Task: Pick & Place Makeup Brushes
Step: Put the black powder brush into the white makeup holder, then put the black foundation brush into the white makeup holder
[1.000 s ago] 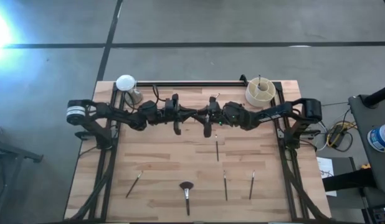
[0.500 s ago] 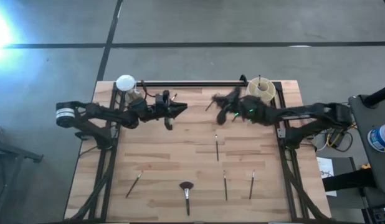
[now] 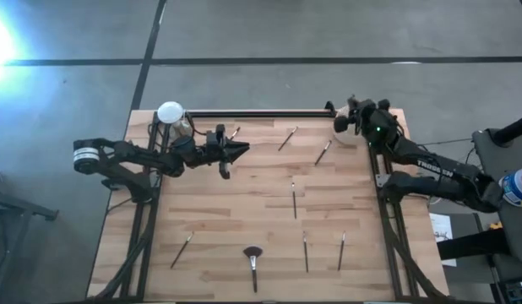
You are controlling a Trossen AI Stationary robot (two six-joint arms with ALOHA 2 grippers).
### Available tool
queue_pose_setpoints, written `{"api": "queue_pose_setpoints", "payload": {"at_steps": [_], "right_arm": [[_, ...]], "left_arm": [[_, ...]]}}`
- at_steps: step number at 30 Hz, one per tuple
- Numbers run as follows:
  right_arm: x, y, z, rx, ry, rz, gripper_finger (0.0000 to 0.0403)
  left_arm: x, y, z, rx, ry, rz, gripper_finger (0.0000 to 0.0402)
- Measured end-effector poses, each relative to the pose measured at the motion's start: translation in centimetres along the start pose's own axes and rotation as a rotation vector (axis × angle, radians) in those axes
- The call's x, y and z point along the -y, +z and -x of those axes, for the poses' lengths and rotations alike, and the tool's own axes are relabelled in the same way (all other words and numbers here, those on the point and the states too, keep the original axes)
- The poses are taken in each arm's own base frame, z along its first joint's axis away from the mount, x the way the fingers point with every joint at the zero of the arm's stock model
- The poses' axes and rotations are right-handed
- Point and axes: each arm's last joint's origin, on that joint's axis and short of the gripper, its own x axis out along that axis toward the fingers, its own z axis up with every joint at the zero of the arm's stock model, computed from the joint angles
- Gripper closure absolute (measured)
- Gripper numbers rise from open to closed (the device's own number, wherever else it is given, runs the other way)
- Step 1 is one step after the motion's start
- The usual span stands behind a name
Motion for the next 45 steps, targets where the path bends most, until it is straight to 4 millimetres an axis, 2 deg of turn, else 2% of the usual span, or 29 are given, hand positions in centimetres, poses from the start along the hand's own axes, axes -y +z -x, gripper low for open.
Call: {"api": "queue_pose_setpoints", "payload": {"at_steps": [6,13,26,30,33,39,45], "right_arm": [[1.4,-0.7,-1.8,-0.031,-0.106,0.005,0.0386],[0.9,-1.6,-3.0,-0.070,-0.149,0.010,0.0386],[0.1,-5.2,-5.6,-0.195,-0.236,0.059,0.0386],[0.0,-5.7,-5.9,-0.218,-0.242,0.044,0.0358],[0.0,-5.7,-5.8,-0.227,-0.242,0.044,0.0339],[0.1,-5.0,-5.8,-0.239,-0.244,0.022,0.0328],[0.3,-3.1,-5.5,-0.296,-0.242,0.033,0.0331]], "left_arm": [[0.0,-0.2,0.0,-0.017,0.005,-0.003,0.0353],[-0.1,-0.5,0.2,-0.034,0.009,-0.013,0.0353],[-0.1,-0.5,0.2,-0.040,0.010,-0.013,0.0353],[-0.1,-0.5,0.2,-0.039,0.010,-0.013,0.0353],[-0.1,-0.5,0.2,-0.040,0.010,-0.013,0.0353],[-0.1,-0.5,0.2,-0.039,0.010,-0.013,0.0353],[-0.1,-0.5,0.2,-0.038,0.010,-0.011,0.0353]]}}
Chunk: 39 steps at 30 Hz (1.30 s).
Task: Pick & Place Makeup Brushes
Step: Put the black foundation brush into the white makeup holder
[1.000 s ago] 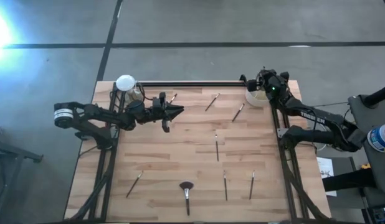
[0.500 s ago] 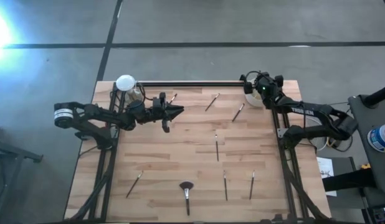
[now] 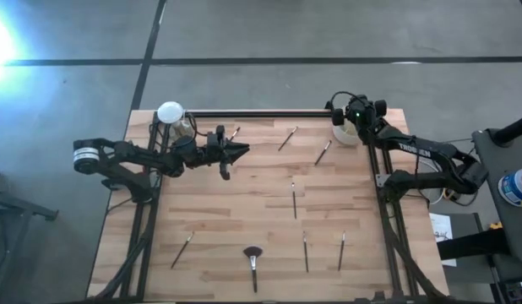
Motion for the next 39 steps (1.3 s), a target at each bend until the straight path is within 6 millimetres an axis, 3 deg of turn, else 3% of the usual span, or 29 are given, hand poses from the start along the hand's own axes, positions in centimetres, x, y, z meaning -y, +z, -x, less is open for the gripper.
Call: {"api": "queue_pose_setpoints", "payload": {"at_steps": [10,18,21,26,31,39], "right_arm": [[1.1,3.1,2.2,-0.129,0.110,0.050,0.0390],[0.9,3.8,2.7,-0.193,0.215,0.059,0.0394],[0.6,3.8,3.7,-0.164,0.260,0.073,0.0394],[-0.1,3.0,6.6,-0.100,0.368,0.075,0.0394],[-1.1,0.9,9.5,-0.011,0.535,0.079,0.0394],[-2.3,-2.7,12.6,0.186,0.743,0.031,0.0394]], "left_arm": [[0.0,0.0,0.0,-0.003,-0.001,0.002,0.0353],[-0.1,-0.5,0.0,-0.054,0.010,0.013,0.0353],[-0.2,-0.8,-0.1,-0.092,0.017,0.012,0.0356],[-0.1,-1.0,-0.5,-0.152,0.019,-0.019,0.0389],[0.8,-1.2,-1.1,-0.214,-0.002,-0.012,0.0400],[5.3,-2.1,-1.6,-0.531,0.114,-0.036,0.0401]]}}
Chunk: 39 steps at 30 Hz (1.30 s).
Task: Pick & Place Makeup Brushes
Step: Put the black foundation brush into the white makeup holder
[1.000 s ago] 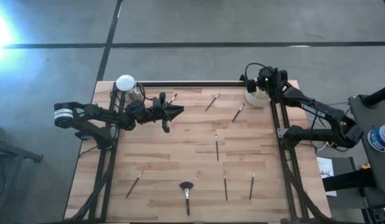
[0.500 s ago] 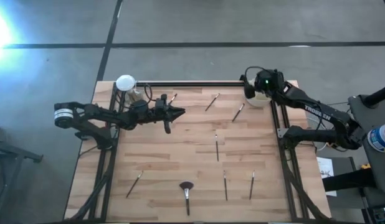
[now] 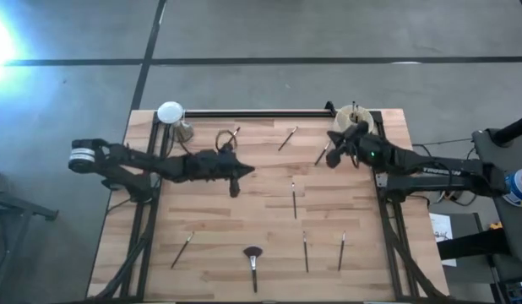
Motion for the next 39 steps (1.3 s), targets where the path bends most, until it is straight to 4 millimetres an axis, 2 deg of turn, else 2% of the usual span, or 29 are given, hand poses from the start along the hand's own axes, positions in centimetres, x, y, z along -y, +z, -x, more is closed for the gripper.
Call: {"api": "queue_pose_setpoints", "payload": {"at_steps": [5,9,16,21,30,39], "right_arm": [[-0.9,-1.8,1.0,0.054,0.092,-0.001,0.0394],[-1.2,-3.3,1.6,0.058,0.146,0.001,0.0394],[-1.5,-4.1,2.5,0.070,0.210,-0.038,0.0394],[-1.8,-5.0,2.8,0.049,0.248,-0.047,0.0394],[-2.3,-6.1,3.3,0.017,0.307,-0.069,0.0394],[-2.9,-6.3,3.8,0.009,0.354,-0.075,0.0394]], "left_arm": [[3.5,-0.4,1.1,-0.272,0.106,0.062,0.0401],[6.0,-1.0,3.0,-0.473,0.197,0.187,0.0401],[9.6,-3.0,6.6,-0.693,0.363,0.511,0.0395],[11.8,-5.1,8.4,-0.808,0.431,0.671,0.0358],[13.7,-7.8,9.3,-0.930,0.550,0.746,0.0286],[13.9,-9.5,8.8,-1.015,0.664,0.748,0.0276]]}}
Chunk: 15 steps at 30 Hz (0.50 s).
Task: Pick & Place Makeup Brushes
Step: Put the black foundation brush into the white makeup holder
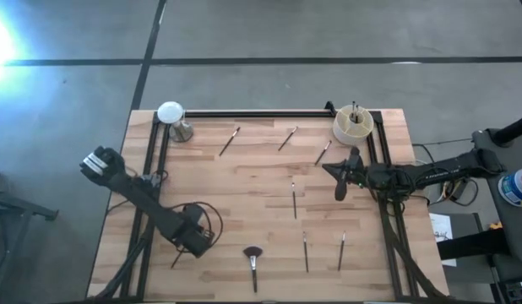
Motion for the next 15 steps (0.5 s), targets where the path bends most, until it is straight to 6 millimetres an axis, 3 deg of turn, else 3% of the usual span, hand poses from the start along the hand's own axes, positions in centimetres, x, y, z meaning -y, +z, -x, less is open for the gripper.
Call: {"api": "queue_pose_setpoints", "payload": {"at_steps": [4,15], "right_arm": [[-0.1,0.0,0.1,0.007,-0.015,0.004,0.0394],[0.0,0.0,0.1,0.012,-0.033,0.019,0.0394]], "left_arm": [[0.0,-0.1,-0.3,0.002,0.017,0.017,0.0291],[-0.2,-0.2,-1.5,-0.001,0.047,0.017,0.0387]]}}
